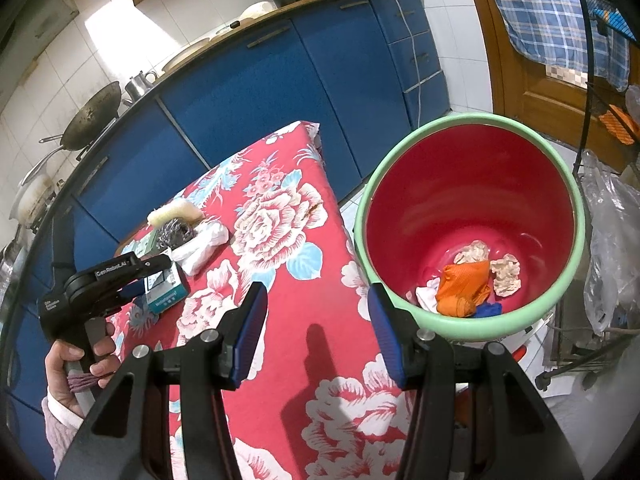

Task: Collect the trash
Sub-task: 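Grasp the white-and-blue medicine box with the left tool and lift it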

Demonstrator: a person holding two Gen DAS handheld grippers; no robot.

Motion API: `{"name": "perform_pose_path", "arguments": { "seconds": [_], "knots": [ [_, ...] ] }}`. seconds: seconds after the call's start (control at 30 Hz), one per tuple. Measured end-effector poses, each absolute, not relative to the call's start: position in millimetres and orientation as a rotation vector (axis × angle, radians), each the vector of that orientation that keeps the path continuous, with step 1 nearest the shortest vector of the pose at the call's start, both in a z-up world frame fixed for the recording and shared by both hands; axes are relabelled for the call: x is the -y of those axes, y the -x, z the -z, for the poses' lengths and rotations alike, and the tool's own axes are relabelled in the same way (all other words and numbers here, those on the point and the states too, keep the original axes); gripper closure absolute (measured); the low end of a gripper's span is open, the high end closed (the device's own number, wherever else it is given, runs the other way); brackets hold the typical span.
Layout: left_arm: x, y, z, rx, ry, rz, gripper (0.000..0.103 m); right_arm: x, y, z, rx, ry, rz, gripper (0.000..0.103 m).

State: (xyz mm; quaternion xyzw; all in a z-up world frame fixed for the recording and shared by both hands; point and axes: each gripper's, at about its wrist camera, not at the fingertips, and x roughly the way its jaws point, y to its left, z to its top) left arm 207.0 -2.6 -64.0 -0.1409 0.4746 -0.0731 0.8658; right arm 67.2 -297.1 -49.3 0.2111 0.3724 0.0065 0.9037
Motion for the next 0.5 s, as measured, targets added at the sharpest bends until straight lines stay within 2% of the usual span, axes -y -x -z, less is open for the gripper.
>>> {"name": "perform_pose_path", "arguments": {
  "seconds": [0.1, 0.23, 0.5],
  "knots": [
    [14.5, -204.2, 61.9, -1.002, 0.258, 0.175, 0.041, 297.8, -66.9, 49.5, -0.772, -0.436, -0.011, 0.048],
    [26.6, -198.8, 59.0, -1.006, 0.226, 0.206, 0.030, 299.8, -67.5, 49.4, -0.770, -0.441, -0.011, 0.048],
    [51.3, -190.2, 65.9, -1.031, 0.177, 0.243, 0.030, 301.7, -68.5, 46.5, -0.758, -0.445, -0.013, 0.048]
  ]
}}
